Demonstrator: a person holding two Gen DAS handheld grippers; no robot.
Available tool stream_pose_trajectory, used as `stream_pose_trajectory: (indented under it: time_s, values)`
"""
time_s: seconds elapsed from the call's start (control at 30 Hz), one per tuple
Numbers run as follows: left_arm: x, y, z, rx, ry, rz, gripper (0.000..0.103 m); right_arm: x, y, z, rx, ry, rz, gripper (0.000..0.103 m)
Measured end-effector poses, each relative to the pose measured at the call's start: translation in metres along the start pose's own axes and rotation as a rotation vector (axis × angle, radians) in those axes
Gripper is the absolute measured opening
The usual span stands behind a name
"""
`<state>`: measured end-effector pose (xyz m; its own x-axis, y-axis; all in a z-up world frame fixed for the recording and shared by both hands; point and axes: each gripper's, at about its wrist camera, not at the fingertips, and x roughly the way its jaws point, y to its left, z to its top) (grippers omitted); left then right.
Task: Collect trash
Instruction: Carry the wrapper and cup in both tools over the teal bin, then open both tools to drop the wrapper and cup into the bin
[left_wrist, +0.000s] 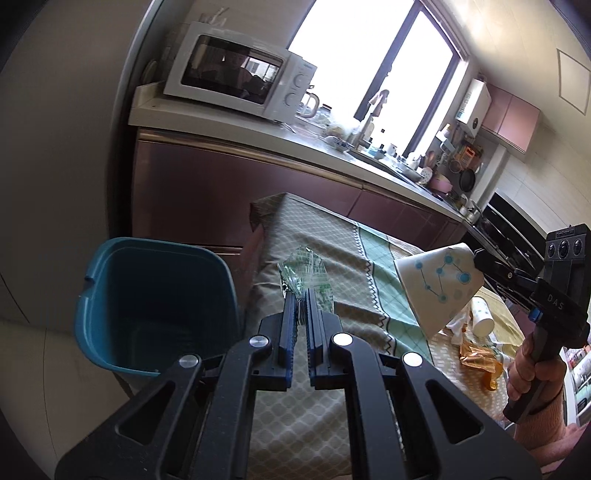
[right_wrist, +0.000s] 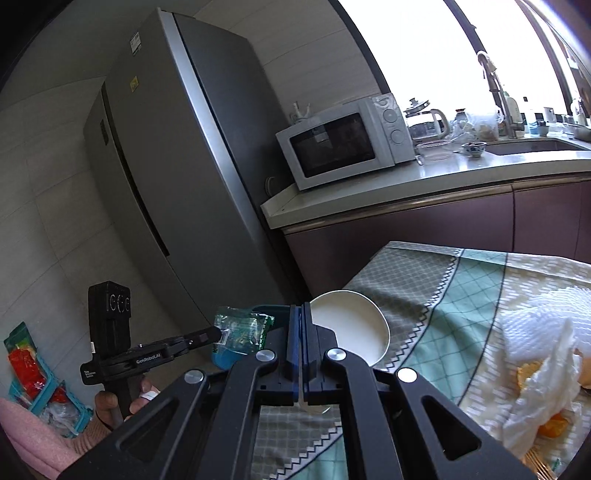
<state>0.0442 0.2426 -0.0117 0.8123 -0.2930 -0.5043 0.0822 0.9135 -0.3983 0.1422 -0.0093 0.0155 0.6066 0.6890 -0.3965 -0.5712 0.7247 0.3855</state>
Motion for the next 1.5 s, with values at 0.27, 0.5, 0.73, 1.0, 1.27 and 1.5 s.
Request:
stream_pose_trajectory:
  time_s: [0.27,0.5,0.73,1.0,1.27,1.5]
  values:
    - [0.008,0.059,0.01,-0.049,0.007,0.125,0.006,0.051,0.02,0.006,0.022,0.061,0.094,0.0]
    - [0.032,0.094,0.006,-0.078,0.057,0.196,0.007,0.114,0.033,0.017,0.014,0.111,0.176,0.0]
    - [0.056,0.12,-0.004,-0.118,0.105,0.254,0.011,0.189,0.046,0.012,0.021,0.225,0.194,0.001]
    - [0.073,0.129,-0.015,-0.132,0.128,0.321,0.012,0.225,0.036,-0.005,0.081,0.347,0.114,0.014]
    - [0.056,0.096,-0.009,-0.079,0.054,0.263,0.023,0.149,0.028,-0.006,0.041,0.282,0.091,0.034]
    - [0.057,0.017,-0.004,0.046,0.028,0.065,0.04,0.047,0.004,-0.011,0.011,0.17,0.009,0.044]
